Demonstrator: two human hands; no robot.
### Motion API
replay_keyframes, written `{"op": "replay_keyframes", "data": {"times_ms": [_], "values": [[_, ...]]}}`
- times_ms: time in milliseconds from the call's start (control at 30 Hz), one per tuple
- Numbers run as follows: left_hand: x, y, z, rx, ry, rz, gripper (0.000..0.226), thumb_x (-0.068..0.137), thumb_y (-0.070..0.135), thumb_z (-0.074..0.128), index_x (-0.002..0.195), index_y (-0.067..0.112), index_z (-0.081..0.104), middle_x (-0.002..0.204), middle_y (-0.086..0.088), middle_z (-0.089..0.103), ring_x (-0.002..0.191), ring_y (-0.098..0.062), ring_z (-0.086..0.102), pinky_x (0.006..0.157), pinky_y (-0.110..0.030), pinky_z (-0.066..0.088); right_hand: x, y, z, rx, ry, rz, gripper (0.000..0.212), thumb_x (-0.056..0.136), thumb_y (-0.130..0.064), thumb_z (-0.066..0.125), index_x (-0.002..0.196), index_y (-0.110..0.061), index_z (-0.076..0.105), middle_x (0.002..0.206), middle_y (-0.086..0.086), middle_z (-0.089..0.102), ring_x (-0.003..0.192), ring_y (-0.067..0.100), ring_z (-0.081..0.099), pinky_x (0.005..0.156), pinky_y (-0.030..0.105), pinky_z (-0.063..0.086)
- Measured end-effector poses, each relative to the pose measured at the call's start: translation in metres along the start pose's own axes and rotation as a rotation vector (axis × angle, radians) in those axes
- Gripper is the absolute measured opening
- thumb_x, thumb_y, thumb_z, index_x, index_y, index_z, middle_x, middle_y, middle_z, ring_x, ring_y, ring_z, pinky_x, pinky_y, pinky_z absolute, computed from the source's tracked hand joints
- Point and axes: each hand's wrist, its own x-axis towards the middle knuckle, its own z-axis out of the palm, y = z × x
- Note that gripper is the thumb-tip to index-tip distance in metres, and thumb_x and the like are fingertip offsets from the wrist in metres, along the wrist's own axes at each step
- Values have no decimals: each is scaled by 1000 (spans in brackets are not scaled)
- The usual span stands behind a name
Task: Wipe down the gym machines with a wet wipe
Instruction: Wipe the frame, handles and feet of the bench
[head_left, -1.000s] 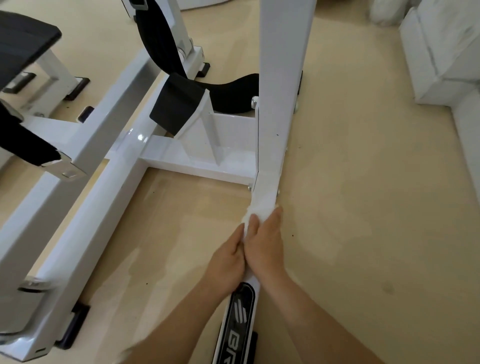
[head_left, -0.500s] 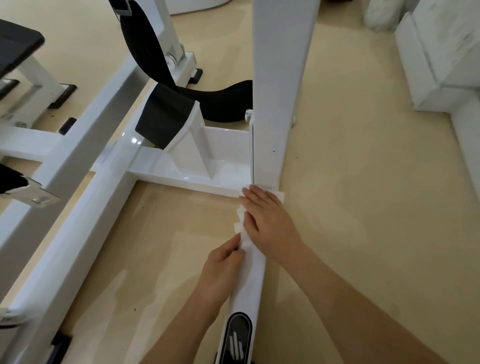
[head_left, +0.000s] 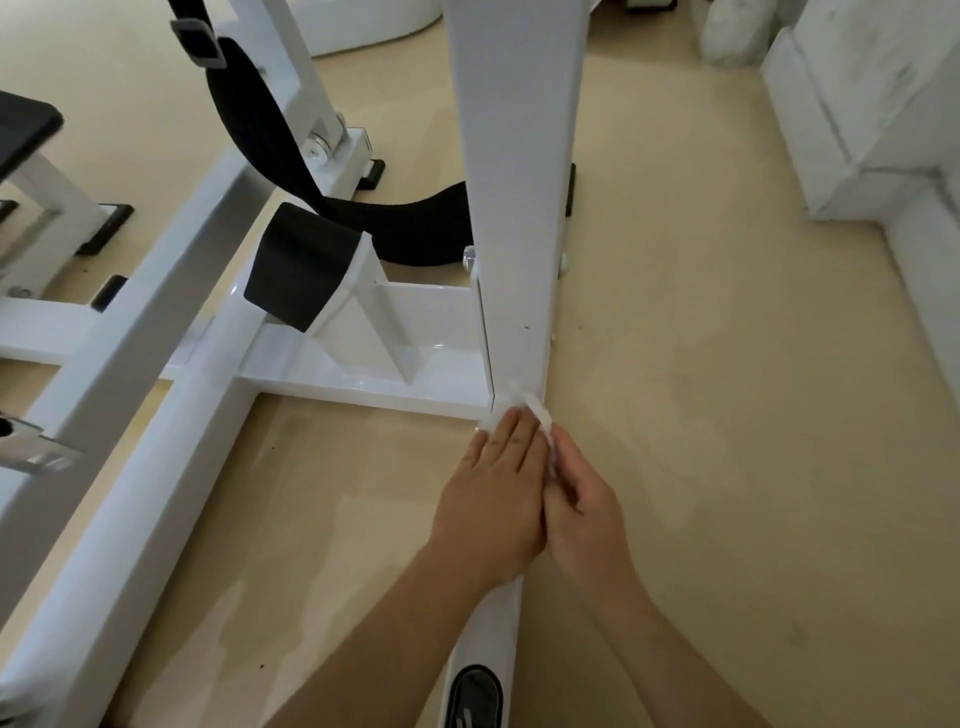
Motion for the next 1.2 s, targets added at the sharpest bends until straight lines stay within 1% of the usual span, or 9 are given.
{"op": "replay_keyframes", "data": {"times_ms": [267, 400, 500, 600, 700, 867, 933, 1067, 1200], "values": [[-13, -27, 14, -51, -56, -72, 70, 94, 43, 13, 153, 6, 17, 158, -14, 22, 142, -22, 31, 116, -43, 27, 14, -7, 19, -173, -65, -119, 50, 100, -11, 41, 149, -16, 32, 156, -12, 18, 143, 0, 18, 117, 18, 17], [-45, -3, 15, -151, -34, -244, 66, 87, 33, 24, 144, 5, 37, 141, -9, 51, 122, -20, 56, 104, -38, 41, -8, 15, 10, -385, 11, -187, 51, 90, -16, 35, 139, -13, 50, 145, -5, 44, 129, 7, 47, 101, 4, 30], [-58, 9, 2, -283, 29, -284, 63, 86, 29, 30, 146, 10, 35, 144, -3, 47, 126, -18, 51, 104, -30, 43, -26, 23, 12, -411, 39, 5, 44, 102, -23, 34, 144, -22, 42, 117, 5, 69, 97, 16, 67, 76, 13, 41], [-44, 12, -13, -578, 63, -390, 67, 90, 47, 19, 151, 20, 21, 151, 6, 35, 131, -10, 41, 97, -16, 32, -7, 8, 25, -204, 96, 99, 43, 103, -18, 37, 145, -17, 42, 123, 4, 64, 112, 17, 60, 85, 16, 39], [-16, 10, -17, -929, 78, -529, 56, 102, 19, 34, 154, 18, 12, 150, 3, 37, 128, -8, 42, 98, -15, 31, 16, -16, 28, -221, 127, 115, 42, 101, -16, 38, 142, -9, 45, 134, 9, 58, 122, 22, 54, 91, 17, 34], [-5, 17, -33, -846, 123, -536, 56, 100, 15, 38, 153, 20, 18, 128, -3, 56, 94, -10, 54, 75, -20, 38, 29, -33, 3, -502, 100, 83, 18, 89, -12, 51, 78, -12, 65, 84, 10, 70, 82, 29, 64, 63, 30, 41], [-1, 22, -48, -798, 221, -487, 53, 97, 11, 40, 148, 23, 30, 111, 5, 56, 86, -7, 49, 65, -18, 33, 42, -39, -9, -299, 172, 170, 24, 84, -9, 57, 60, -12, 60, 65, 5, 64, 67, 24, 61, 55, 28, 39], [8, 35, -83, -1013, 347, -513, 45, 93, 7, 42, 134, 26, 46, 113, 17, 50, 102, -4, 52, 71, -5, 36, 59, -73, -18, 508, 325, 282, 20, 81, 3, 64, 87, -15, 70, 86, 10, 73, 75, 23, 69, 68, 32, 56], [7, 31, -113, -1034, 416, -466, 42, 90, 3, 44, 125, 26, 50, 122, 10, 53, 110, -4, 52, 89, -14, 45, 47, -118, 6, 561, 342, 96, 17, 90, -11, 60, 96, -18, 74, 92, 0, 75, 85, 16, 71, 77, 29, 57]]}}
